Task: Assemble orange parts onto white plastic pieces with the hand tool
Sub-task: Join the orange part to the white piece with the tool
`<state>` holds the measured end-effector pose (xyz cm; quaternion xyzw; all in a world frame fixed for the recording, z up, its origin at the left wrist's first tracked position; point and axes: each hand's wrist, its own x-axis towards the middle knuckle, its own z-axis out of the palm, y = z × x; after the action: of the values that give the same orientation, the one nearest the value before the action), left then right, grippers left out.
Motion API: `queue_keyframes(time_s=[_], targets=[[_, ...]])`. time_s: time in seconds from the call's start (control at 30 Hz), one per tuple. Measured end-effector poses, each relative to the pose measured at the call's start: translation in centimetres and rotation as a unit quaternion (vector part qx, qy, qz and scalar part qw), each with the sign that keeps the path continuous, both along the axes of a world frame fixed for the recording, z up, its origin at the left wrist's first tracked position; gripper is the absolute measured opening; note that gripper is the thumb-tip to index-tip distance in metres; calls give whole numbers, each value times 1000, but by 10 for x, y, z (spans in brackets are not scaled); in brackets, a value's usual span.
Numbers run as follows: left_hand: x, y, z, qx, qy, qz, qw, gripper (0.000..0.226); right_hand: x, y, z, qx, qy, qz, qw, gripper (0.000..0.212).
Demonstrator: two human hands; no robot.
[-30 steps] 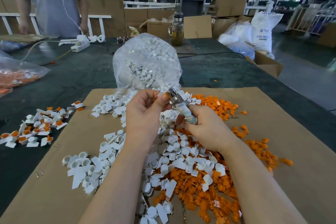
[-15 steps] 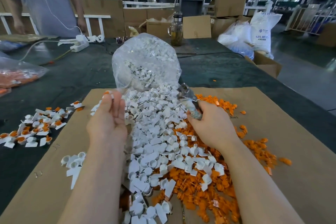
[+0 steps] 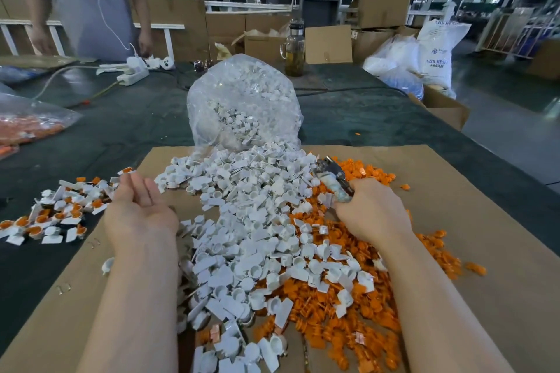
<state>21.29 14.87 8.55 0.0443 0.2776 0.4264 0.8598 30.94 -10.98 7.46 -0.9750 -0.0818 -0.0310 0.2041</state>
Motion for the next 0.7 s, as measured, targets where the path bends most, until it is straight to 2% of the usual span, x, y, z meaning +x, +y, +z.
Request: queue_keyframes(time_s=[0.07,0.13,0.23,0.3,0.43,0.5,0.57,0.7], targets=[[2,-2,1,64,83,-48,993,24,-1,3,-2,5,-5,17,1000,28],[6,-8,4,197,201,-140,949,26,-1,7,-3,10,-13,35,999,24],[9,-26,7,370,327,-246,834,22,-2,12,-3,-1,-28,64,998,24],[12,-39,5,476,386,-283,738,13,-3,13,-5,-13,-25,86,996,18],[19,-49,-6,640,432,-328,544,21,-2,15,-8,-18,-14,105,994,11],[23,-49,-10,681,448,-335,473,26,-1,16,-9,-17,-17,103,994,9],[25,-51,-12,698,459,-330,439,27,0,16,-9,-17,-23,105,994,9],[27,-53,-14,693,464,-306,459,14,0,17,-11,-26,-26,120,992,8]])
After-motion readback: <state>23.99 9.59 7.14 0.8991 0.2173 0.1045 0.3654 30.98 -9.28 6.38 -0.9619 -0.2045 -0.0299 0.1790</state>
